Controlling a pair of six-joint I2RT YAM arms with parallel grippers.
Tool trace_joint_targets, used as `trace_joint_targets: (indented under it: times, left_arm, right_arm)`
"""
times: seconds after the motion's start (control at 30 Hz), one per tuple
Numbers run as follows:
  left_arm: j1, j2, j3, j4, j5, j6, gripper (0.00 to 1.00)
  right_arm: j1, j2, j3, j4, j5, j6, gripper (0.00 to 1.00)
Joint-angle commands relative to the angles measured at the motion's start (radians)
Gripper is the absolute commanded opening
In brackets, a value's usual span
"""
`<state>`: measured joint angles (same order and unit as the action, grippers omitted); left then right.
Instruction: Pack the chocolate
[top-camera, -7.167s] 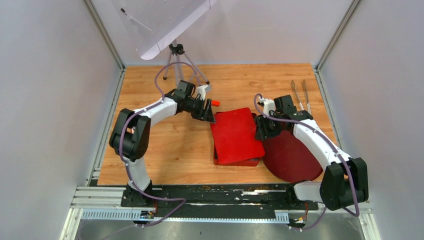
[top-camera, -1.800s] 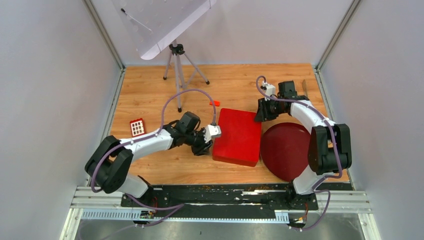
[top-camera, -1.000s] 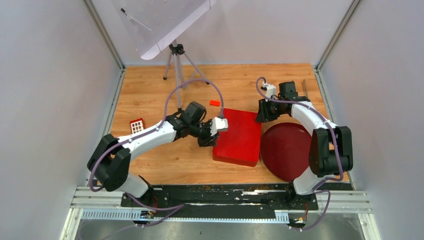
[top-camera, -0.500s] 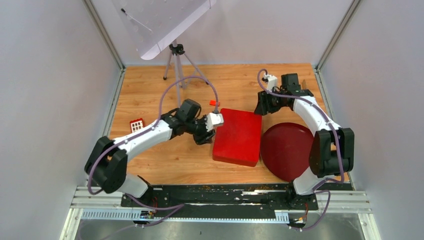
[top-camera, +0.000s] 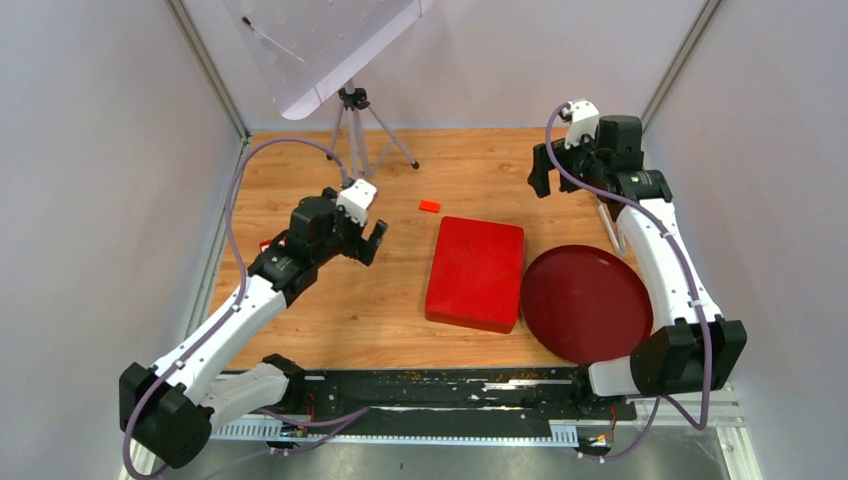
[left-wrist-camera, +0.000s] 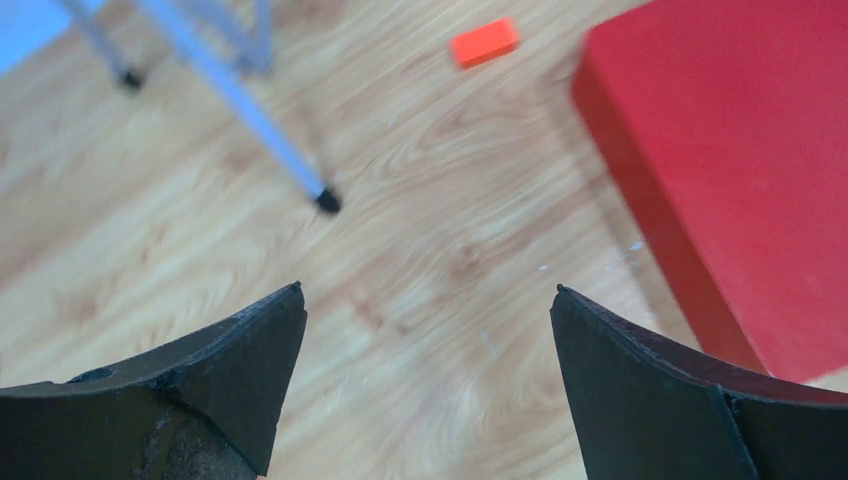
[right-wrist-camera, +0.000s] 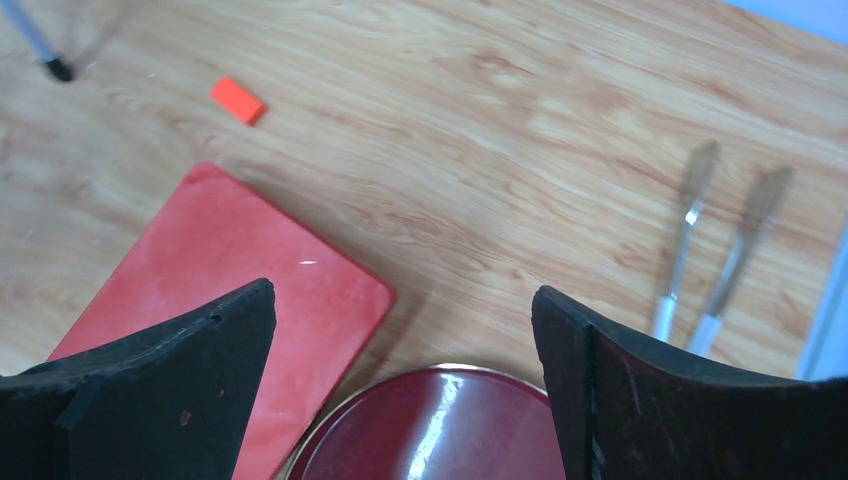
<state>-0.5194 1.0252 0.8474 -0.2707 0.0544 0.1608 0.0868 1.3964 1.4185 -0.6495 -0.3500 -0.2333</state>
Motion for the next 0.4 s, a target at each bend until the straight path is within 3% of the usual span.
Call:
trace_joint_targets:
  times: [0.0, 0.17, 0.37]
  left_arm:
    - [0.064, 0.000, -0.008, -0.042, -0.223, -0.297, 1.00]
    - [0.112, -0.012, 0.017, -0.044, -0.226, -0.179, 1.00]
    - [0.131, -0.023, 0.028, -0.021, -0.209, -0.156, 1.00]
  right_arm:
    - [-0.004, -0.045, 0.026, 0.019, 0.277, 0.164, 1.00]
    - [-0.004, -0.107, -0.009, 0.011, 0.435, 0.184, 1.00]
    - [-0.004, -0.136, -0.039, 0.027, 0.403, 0.178, 1.00]
